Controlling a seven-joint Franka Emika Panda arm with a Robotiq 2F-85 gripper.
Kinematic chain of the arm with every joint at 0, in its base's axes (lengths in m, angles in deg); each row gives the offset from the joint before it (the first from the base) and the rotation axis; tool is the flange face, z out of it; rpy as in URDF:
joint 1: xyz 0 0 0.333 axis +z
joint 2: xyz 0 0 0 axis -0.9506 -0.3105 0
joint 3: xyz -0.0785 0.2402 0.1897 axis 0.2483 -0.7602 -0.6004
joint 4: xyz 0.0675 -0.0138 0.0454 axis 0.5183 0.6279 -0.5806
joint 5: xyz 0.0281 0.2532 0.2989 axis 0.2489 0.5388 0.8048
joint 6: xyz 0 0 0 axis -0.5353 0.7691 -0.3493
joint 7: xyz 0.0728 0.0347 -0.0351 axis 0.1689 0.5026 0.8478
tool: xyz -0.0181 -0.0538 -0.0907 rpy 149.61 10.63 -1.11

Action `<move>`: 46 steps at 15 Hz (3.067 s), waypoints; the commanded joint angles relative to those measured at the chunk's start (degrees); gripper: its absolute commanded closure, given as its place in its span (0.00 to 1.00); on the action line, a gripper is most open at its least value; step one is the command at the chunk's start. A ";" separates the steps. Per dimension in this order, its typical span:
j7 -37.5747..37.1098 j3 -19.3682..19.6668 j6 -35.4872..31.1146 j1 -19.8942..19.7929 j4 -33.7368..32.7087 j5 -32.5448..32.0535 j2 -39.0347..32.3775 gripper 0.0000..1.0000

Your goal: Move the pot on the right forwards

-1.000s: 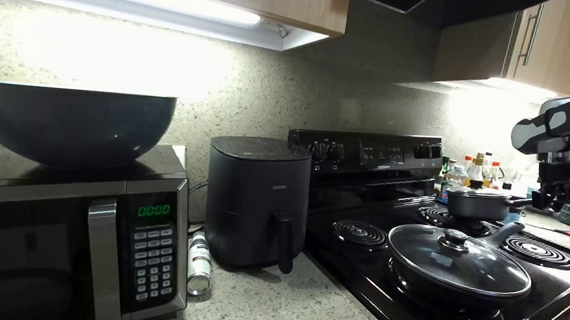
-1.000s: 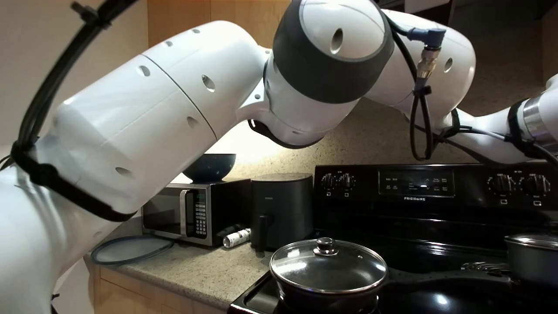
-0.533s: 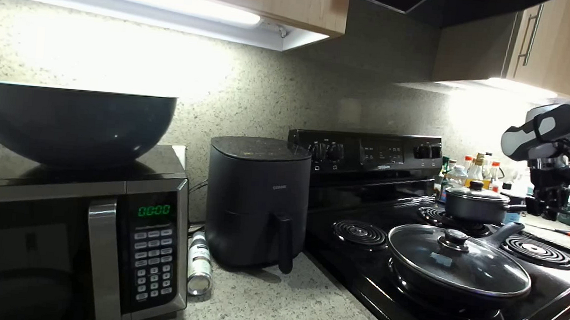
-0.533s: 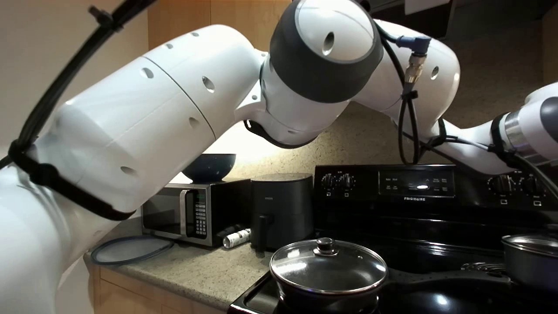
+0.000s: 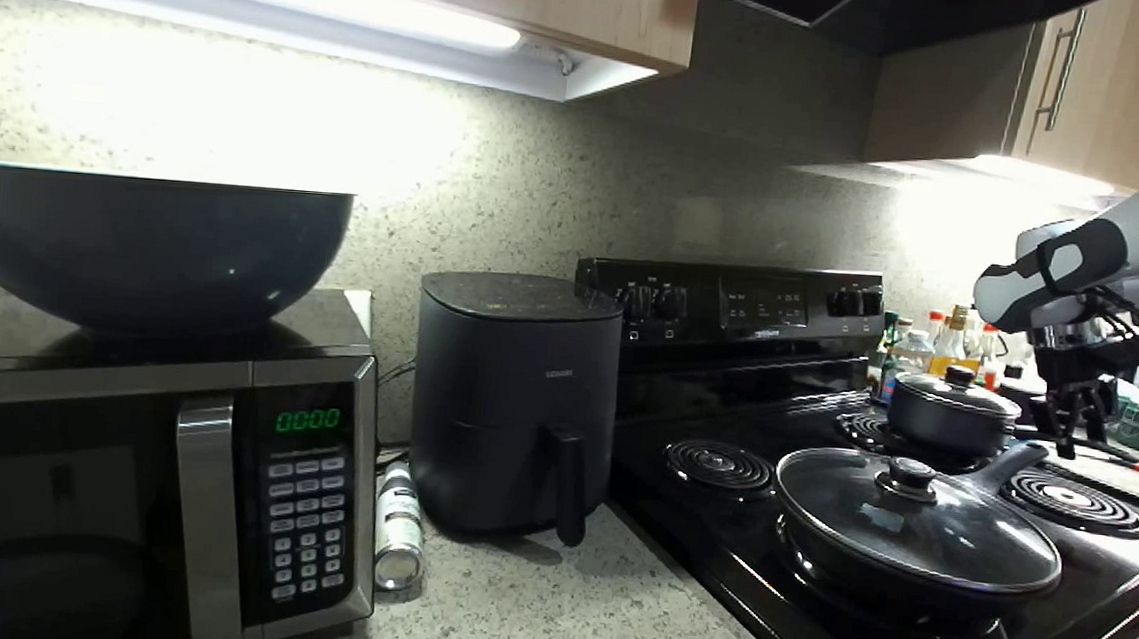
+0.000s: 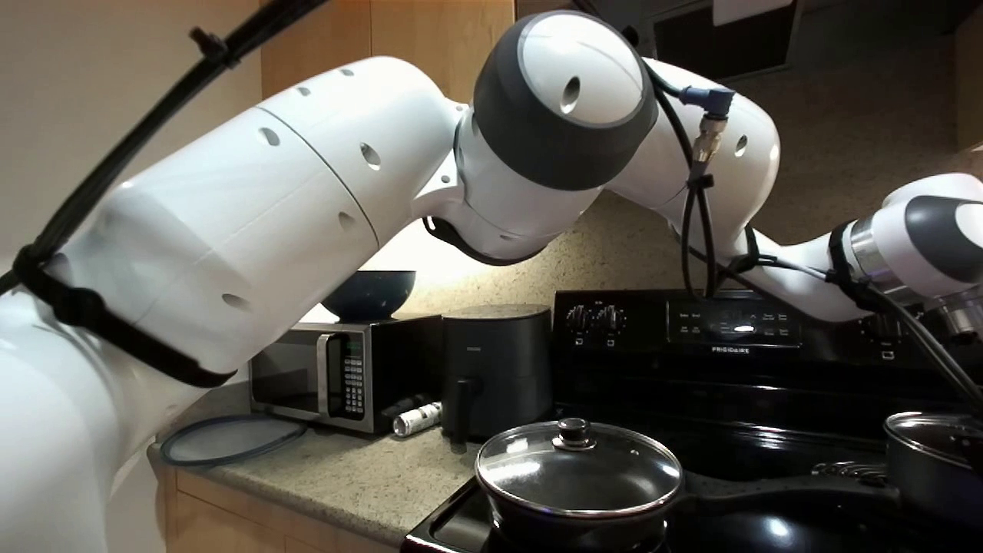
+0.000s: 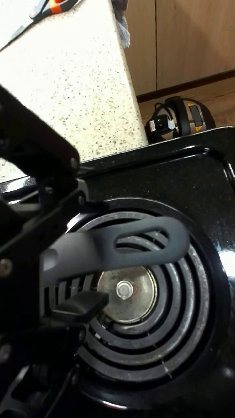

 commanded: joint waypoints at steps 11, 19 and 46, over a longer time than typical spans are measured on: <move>1.65 -3.43 -4.19 -1.95 -2.48 5.20 -1.27 0.00; 0.93 -3.87 -4.85 -2.62 -4.13 5.60 -2.98 0.58; 1.35 -2.14 -13.54 -2.81 12.55 -0.12 6.91 1.00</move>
